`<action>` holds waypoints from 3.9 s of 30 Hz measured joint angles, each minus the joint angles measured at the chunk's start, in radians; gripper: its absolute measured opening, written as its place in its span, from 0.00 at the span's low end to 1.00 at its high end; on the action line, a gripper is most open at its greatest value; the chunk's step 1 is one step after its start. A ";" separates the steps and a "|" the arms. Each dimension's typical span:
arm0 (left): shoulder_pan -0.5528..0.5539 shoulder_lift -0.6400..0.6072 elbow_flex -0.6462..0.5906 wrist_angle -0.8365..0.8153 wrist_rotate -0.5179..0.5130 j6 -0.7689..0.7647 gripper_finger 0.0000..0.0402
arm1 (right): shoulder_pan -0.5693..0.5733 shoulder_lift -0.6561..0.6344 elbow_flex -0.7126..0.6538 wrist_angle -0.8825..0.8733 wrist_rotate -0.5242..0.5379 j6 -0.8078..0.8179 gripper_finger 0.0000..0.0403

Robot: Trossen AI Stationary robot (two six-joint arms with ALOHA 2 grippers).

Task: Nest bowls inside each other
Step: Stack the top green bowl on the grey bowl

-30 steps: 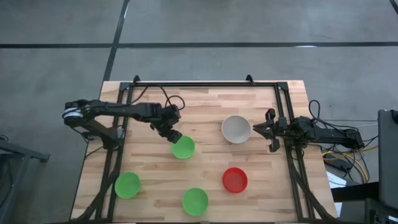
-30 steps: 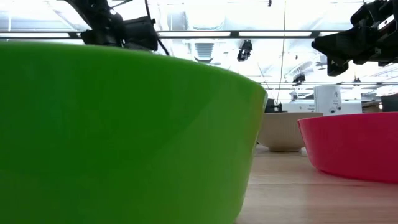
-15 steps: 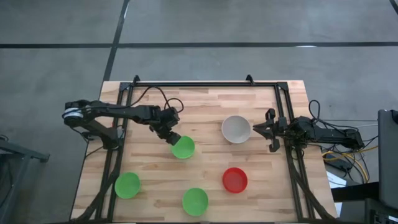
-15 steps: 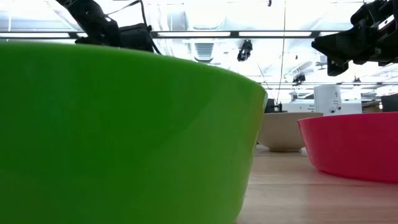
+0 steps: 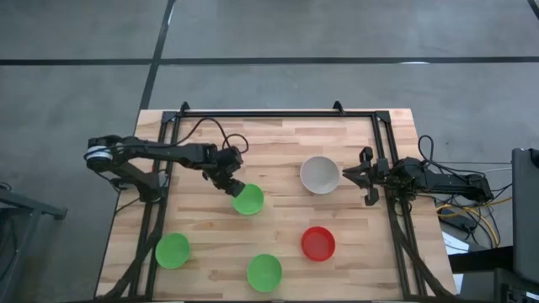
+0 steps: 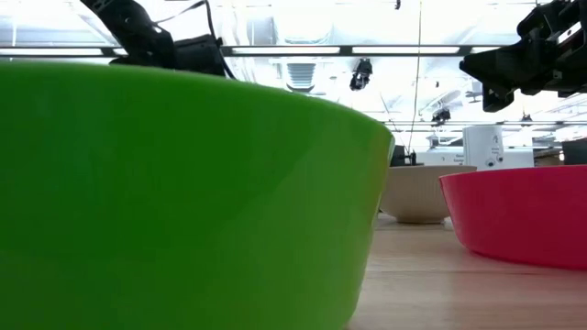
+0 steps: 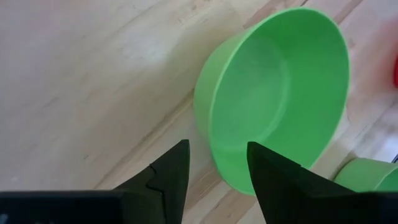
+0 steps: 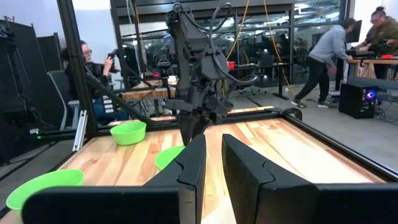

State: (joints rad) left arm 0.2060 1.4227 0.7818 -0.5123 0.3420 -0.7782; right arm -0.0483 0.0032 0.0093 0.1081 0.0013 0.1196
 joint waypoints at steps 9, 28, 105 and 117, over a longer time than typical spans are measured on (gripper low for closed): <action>-0.010 0.000 -0.001 0.045 -0.009 -0.008 0.41 | 0.000 0.000 0.000 0.000 0.000 0.000 0.13; -0.016 0.001 -0.037 0.067 0.010 -0.046 0.13 | 0.000 0.000 0.000 0.000 0.000 0.000 0.13; 0.041 0.242 0.655 -0.160 -0.172 0.385 0.01 | 0.000 0.000 0.000 0.000 0.000 0.000 0.13; 0.044 0.239 0.690 -0.281 -0.203 0.292 0.01 | 0.000 0.000 0.000 0.000 0.000 0.000 0.13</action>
State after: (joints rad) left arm 0.2502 1.6617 1.4723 -0.7936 0.1385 -0.4862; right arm -0.0484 0.0032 0.0096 0.1081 0.0015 0.1196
